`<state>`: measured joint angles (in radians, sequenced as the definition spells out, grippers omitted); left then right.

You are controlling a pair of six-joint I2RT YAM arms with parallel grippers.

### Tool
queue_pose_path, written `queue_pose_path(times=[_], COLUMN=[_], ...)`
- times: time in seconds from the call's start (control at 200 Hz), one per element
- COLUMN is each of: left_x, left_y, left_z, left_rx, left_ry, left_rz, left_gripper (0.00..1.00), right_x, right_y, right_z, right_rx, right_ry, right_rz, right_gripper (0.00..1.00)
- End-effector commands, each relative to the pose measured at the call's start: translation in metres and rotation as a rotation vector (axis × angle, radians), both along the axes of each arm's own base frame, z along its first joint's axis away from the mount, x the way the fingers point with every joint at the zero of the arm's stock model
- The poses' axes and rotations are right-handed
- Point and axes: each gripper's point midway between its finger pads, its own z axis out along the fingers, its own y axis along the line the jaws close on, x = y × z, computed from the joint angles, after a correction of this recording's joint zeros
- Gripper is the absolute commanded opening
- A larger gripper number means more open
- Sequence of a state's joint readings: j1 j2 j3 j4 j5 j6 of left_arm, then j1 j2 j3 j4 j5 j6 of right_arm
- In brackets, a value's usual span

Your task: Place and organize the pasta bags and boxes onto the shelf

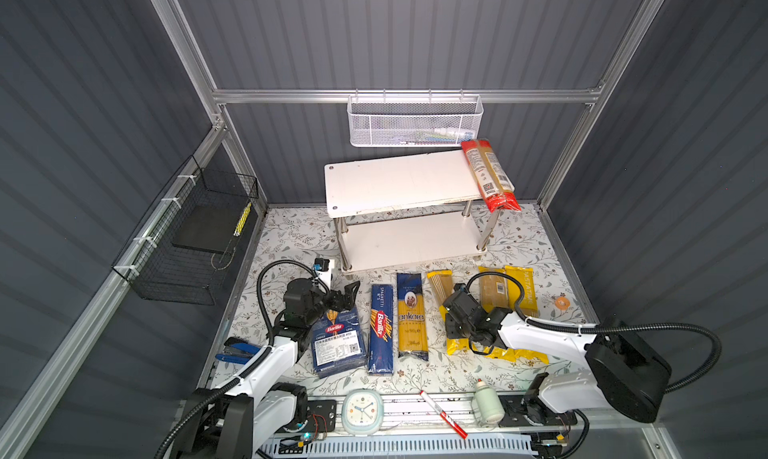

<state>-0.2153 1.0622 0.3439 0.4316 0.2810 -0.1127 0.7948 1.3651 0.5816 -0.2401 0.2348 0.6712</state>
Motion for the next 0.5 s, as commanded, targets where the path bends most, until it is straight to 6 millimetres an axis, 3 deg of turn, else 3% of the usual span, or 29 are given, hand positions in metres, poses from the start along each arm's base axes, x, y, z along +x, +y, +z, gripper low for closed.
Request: queue_pose_path(times=[0.0, 0.355, 0.495], left_x=[0.001, 0.000, -0.001], left_y=[0.001, 0.001, 0.000], left_z=[0.007, 0.008, 0.009], left_rx=[-0.003, -0.005, -0.006], left_ry=[-0.020, -0.027, -0.030], left_rz=[0.007, 0.006, -0.002], left_gripper=[0.99, 0.99, 0.99], right_x=[-0.005, 0.009, 0.012], right_y=[-0.001, -0.001, 0.000], right_z=[0.008, 0.061, 0.090], right_rx=[0.011, 0.095, 0.160], right_ry=[0.001, -0.190, -0.272], right_rz=[0.000, 0.010, 0.010], right_gripper=[0.27, 0.17, 0.14])
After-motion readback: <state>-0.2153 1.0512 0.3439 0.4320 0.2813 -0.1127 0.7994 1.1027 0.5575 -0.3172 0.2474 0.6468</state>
